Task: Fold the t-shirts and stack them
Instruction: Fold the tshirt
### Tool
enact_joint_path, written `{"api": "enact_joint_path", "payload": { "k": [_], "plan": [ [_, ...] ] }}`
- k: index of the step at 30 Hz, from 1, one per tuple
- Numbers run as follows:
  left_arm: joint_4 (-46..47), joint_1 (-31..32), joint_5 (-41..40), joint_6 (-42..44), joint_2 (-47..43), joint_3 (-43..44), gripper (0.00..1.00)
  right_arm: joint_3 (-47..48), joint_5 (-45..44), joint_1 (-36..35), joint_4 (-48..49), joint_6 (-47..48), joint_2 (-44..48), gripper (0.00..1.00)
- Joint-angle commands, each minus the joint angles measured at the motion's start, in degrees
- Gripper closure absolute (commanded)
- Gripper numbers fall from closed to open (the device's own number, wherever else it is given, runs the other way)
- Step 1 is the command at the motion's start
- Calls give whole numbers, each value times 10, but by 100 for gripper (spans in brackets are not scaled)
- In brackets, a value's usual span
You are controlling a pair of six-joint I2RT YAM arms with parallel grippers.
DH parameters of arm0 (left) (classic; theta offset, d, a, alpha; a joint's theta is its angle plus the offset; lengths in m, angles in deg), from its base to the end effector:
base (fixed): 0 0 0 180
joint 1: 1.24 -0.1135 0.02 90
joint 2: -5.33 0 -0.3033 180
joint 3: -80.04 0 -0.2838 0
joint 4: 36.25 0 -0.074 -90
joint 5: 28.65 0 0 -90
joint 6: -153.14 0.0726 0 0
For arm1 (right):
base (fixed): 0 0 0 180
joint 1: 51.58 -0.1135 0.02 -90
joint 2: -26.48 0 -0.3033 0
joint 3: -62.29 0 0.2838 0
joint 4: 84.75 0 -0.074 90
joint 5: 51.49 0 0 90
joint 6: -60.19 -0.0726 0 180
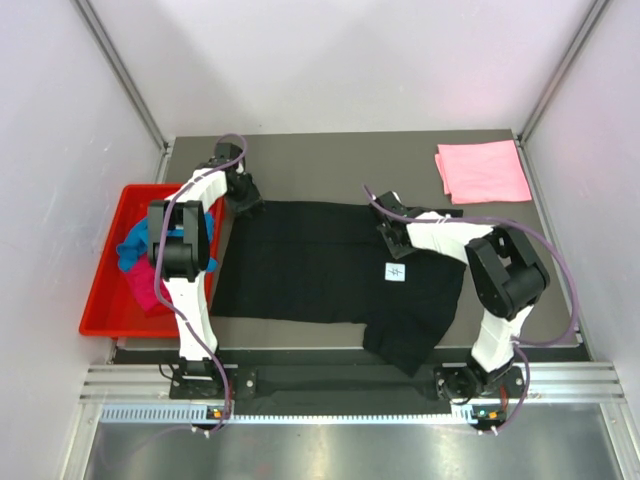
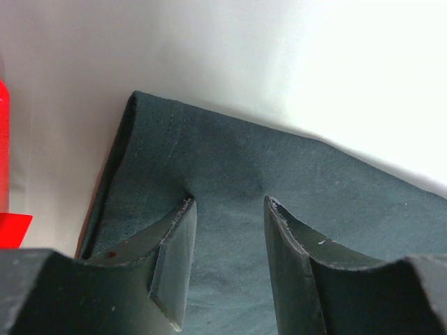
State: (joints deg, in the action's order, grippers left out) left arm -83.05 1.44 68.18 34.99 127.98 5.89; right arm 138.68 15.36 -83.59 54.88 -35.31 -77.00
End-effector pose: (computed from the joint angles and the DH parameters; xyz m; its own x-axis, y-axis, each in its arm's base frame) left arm 0.5193 -0.0330 0.1560 -0.8357 -0.4298 -0.3418 -0.3346 0.8921 -0.3037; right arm 0.3520 0.1864 0.1492 -0.8140 -0.4049 -0.4164 -0.2829 0.9025 -0.3247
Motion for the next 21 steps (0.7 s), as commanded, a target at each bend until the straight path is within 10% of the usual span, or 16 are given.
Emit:
{"api": "enact_joint_path", "payload": {
  "k": [1, 4, 11, 21],
  "plan": [
    [-3, -3, -12, 8, 22, 5, 51, 17, -22, 5, 24, 6, -12, 81],
    [-2, -2, -14, 8, 23, 6, 51, 32, -23, 5, -5, 2, -7, 100],
    [-3, -3, -19, 10, 28, 1, 51, 104, 171, 27, -156, -16, 27, 100],
    [3, -2, -14, 8, 31, -7, 51, 26, 396, 107, -111, -77, 43, 100]
  ]
}}
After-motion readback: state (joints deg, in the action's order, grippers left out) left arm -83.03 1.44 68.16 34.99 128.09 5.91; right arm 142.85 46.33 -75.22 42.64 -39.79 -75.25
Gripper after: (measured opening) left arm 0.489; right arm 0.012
